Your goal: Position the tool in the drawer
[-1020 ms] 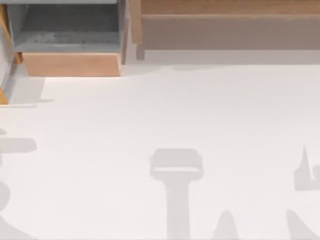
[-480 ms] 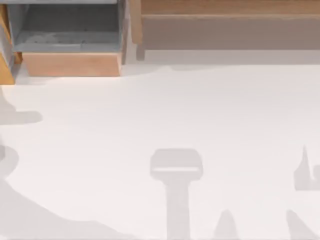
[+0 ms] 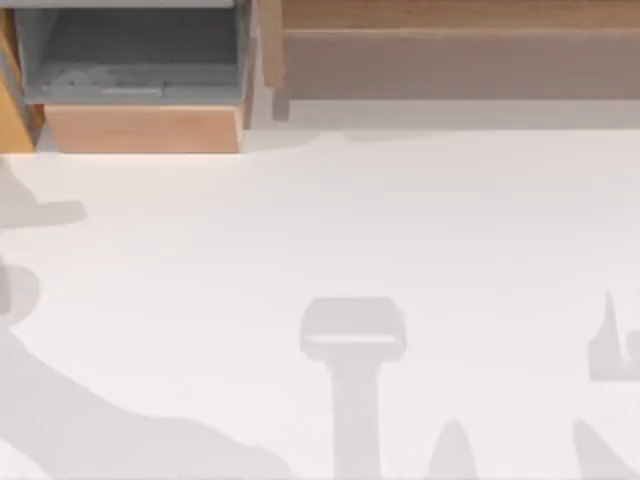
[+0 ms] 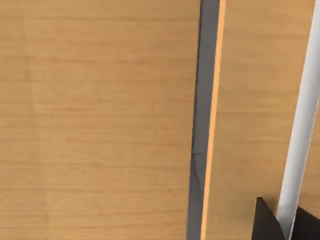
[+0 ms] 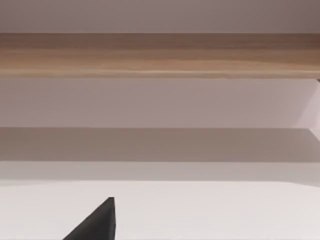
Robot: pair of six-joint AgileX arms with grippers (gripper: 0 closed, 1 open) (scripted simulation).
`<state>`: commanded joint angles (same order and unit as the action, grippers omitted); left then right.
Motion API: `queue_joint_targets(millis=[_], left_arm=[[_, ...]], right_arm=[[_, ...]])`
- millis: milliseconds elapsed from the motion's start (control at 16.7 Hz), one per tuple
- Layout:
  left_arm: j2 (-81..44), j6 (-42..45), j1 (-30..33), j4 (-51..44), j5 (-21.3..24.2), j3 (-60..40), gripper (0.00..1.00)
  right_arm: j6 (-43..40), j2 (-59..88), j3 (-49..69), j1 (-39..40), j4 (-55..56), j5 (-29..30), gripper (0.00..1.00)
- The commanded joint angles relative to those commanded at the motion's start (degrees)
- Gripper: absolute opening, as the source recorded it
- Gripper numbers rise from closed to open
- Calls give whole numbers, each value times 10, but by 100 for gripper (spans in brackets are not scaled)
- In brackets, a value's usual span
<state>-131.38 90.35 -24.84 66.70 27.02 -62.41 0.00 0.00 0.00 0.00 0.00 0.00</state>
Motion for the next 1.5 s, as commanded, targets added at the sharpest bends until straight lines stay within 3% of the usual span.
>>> queue_joint_targets(millis=[240,540,1320,1500], left_arm=[[-34,-2,20,-43,-21,-85,0],[-39,-4,23,-51,-24,-94,0],[-39,-4,23,-51,-24,-94,98],[-39,-4,23,-51,-24,-94,100]], right_arm=[[0,0,0,0,0,0,100],[0,0,0,0,0,0,100],[0,0,0,0,0,0,100],[0,0,0,0,0,0,100]])
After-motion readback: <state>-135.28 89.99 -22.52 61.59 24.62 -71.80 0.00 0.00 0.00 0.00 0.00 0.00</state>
